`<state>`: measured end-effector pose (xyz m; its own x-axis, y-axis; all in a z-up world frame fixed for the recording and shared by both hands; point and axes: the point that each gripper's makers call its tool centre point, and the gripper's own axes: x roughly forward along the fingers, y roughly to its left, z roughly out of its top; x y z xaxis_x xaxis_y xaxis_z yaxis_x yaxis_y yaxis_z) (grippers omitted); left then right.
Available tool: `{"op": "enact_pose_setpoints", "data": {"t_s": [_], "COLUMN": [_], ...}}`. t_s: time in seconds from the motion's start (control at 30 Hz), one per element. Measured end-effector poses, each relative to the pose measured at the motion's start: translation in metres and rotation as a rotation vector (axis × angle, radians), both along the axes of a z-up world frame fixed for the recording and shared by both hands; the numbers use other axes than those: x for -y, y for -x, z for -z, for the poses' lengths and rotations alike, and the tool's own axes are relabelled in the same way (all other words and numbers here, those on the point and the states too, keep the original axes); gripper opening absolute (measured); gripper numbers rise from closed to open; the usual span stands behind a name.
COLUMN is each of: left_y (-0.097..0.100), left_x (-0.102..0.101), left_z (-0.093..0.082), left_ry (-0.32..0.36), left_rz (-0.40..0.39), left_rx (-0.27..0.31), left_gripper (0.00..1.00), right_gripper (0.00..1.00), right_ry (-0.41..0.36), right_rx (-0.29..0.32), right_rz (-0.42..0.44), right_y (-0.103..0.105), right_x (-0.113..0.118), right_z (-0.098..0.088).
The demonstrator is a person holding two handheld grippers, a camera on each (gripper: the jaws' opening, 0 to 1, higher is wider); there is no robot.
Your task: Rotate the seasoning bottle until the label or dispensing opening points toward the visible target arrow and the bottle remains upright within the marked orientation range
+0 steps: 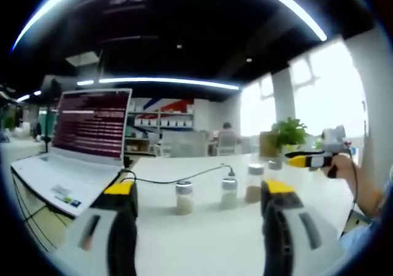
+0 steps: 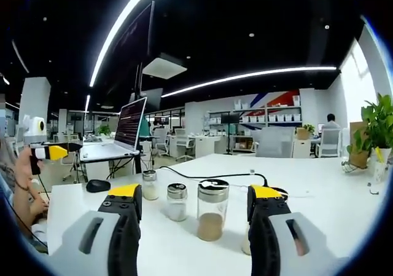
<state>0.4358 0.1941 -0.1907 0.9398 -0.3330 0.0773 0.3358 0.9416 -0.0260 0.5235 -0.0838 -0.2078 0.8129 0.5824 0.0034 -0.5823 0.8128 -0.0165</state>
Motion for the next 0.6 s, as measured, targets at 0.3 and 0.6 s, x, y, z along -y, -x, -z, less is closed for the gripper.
{"op": "enact_pose_setpoints", "data": {"t_s": [0.3, 0.6], "left_y": [0.001, 0.000], "left_x": [-0.003, -0.009], "left_z": [0.001, 0.000], "left_ry": [0.010, 0.021], "left_rz": [-0.006, -0.017], "left_rx": [0.002, 0.003], "left_gripper": [0.87, 0.85], "right_gripper": [0.66, 0.63], "right_ry": [0.029, 0.035], "right_rx": [0.000, -0.018], "right_rz": [0.022, 0.053], "right_y": [-0.014, -0.031], "right_x": [-0.001, -0.007], "right_z": [0.003, 0.011]}}
